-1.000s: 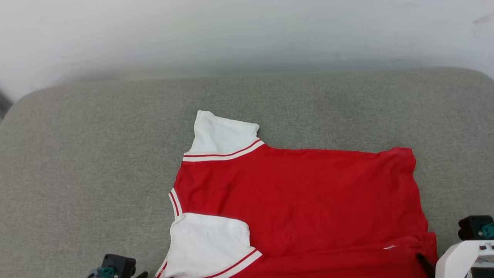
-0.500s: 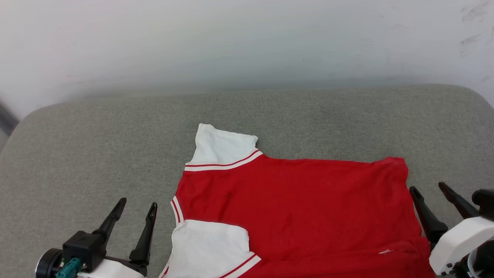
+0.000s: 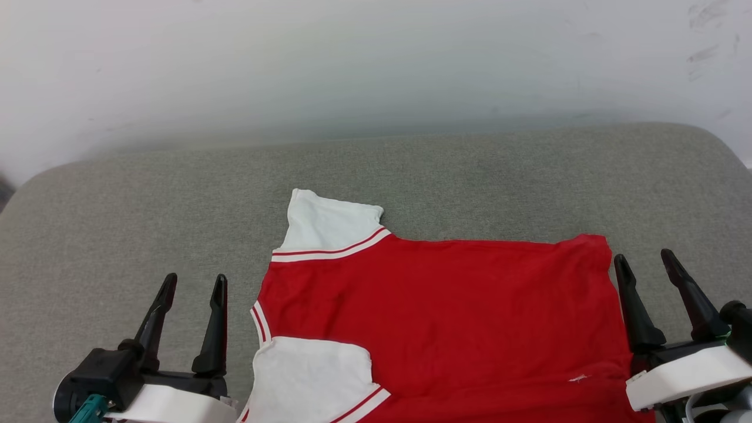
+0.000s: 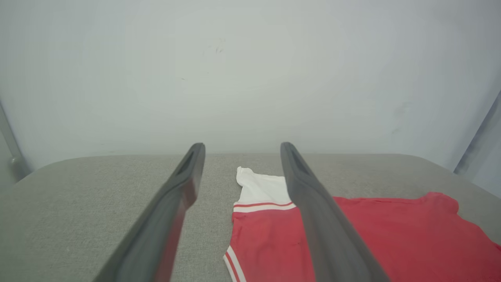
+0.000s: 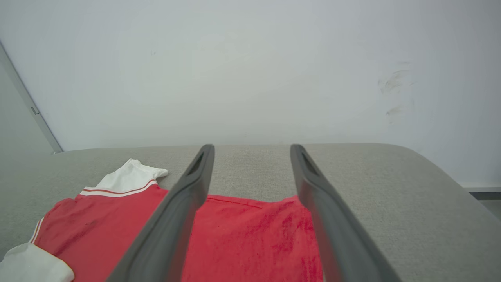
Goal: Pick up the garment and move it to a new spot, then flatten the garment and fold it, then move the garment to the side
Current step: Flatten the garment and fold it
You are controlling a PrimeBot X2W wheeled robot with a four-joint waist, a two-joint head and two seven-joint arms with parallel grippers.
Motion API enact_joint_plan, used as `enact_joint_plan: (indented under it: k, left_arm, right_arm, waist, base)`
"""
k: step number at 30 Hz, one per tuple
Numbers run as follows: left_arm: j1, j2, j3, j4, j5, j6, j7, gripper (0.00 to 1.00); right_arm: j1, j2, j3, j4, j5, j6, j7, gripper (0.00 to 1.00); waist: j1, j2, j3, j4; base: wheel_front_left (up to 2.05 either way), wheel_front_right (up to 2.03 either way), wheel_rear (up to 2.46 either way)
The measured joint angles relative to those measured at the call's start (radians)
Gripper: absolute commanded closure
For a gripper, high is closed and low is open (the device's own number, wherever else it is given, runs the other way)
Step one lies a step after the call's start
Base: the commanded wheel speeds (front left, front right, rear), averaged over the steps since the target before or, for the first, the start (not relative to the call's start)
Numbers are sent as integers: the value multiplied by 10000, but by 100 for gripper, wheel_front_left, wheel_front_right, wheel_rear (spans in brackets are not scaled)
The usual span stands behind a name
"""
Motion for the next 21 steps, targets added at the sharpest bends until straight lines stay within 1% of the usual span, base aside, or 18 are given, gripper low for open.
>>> enact_joint_plan:
  k: [6,9,11,12,14,17,21]
  left_arm:
    - [-1,-568,654,245,491,-694,-12,0]
    - [-221,-633,828,470,631,-1062,-13,0]
    - [-476,-575,853,777,727,-1231,-27,0]
    - [-623,-520,848,1045,725,-1264,92,0]
    - [-975,-128,690,1530,982,-1335,497,0]
    - [-2077,378,579,1918,1024,-1511,1256,0]
    - [-3544,1068,314,2428,727,-1808,2663,0]
  right_arm:
    - [-61,288,29,130,-130,0,-460,0]
    - [-184,368,56,125,-186,0,-556,0]
    - [-261,408,52,69,-174,0,-593,0]
    - [-299,418,52,21,-159,0,-594,0]
    - [-386,412,81,-90,-161,0,-589,0]
    - [-608,416,105,-255,-198,0,-573,0]
    - [-750,441,142,-324,-309,0,-633,0]
  waist:
    - [0,0,178,-253]
    - [0,0,322,-440]
    - [0,0,479,-561]
    - [0,0,569,-624]
    - [0,0,795,-750]
    - [0,0,1255,-938]
    - [0,0,1961,-1218]
  base:
    - [0,0,0]
    - [0,0,0]
    - [0,0,0]
    - [0,0,0]
    - [0,0,0]
    - [0,0,0]
    - [0,0,0]
